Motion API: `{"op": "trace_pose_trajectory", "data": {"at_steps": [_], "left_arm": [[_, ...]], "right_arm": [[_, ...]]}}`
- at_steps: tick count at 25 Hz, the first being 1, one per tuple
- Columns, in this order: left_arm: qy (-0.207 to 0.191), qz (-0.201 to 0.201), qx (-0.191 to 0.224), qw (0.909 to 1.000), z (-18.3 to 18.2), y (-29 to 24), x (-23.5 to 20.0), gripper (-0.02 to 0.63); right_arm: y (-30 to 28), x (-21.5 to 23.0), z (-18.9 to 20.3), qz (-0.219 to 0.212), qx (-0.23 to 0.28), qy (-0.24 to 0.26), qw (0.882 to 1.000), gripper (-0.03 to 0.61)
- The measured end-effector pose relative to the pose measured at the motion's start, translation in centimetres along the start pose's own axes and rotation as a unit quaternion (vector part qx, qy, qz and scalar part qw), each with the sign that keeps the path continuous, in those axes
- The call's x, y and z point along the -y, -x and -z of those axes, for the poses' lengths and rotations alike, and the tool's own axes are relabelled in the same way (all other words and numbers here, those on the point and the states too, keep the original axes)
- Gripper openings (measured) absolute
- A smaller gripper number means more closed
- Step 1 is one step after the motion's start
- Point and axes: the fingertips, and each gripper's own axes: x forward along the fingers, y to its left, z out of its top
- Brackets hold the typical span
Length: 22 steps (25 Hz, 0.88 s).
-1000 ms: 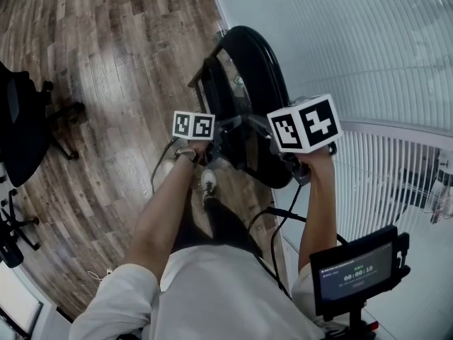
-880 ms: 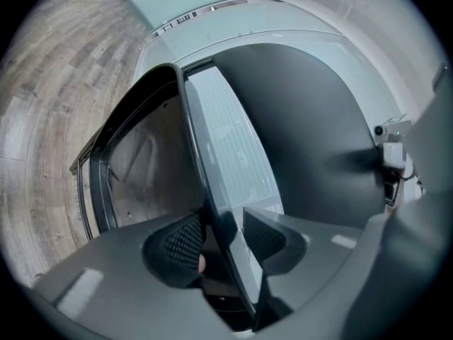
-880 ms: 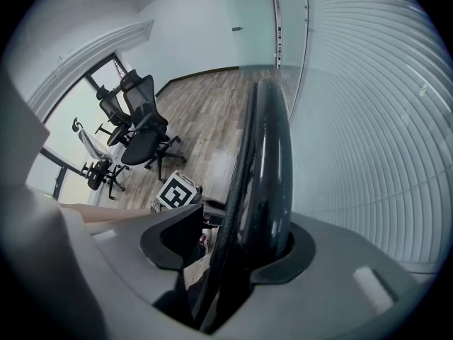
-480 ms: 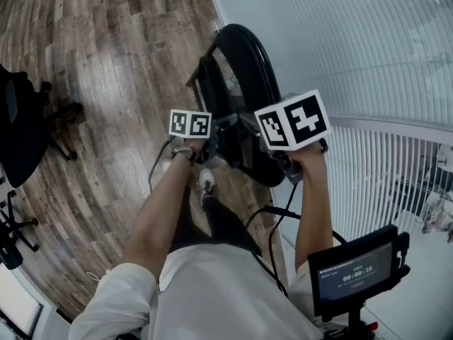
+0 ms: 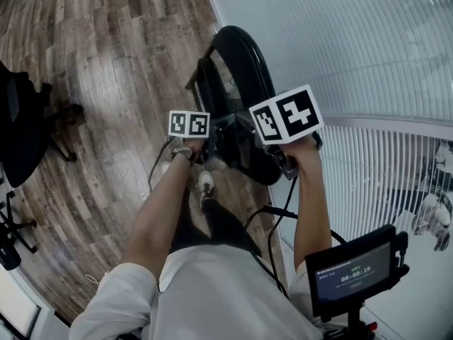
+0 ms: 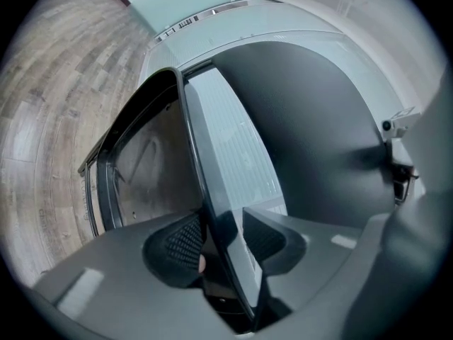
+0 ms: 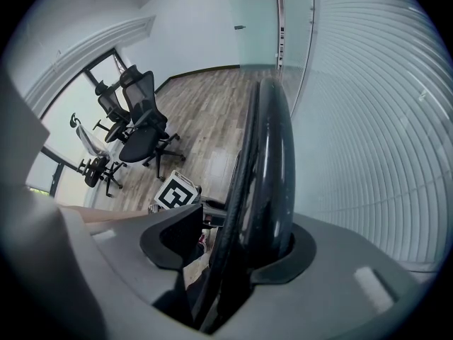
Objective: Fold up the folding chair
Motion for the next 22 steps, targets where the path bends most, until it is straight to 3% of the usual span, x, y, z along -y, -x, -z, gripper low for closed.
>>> {"op": "trace_pose_trajectory", "data": {"at_steps": [4, 22], "left_arm": [[-0.01, -0.011, 0.003, 0.9999, 1.04, -0.72, 0.19, 0.156], [-0.017, -0.02, 0.007, 0.9996, 0.78, -0.63, 0.11, 0.16]], "right_arm": [[0.07, 0.52, 1.46, 0.001, 0.006, 0.0, 1.0, 0.193], [-0.01, 0.81, 1.17, 0.019, 0.001, 0.0, 1.0, 0.163]]}}
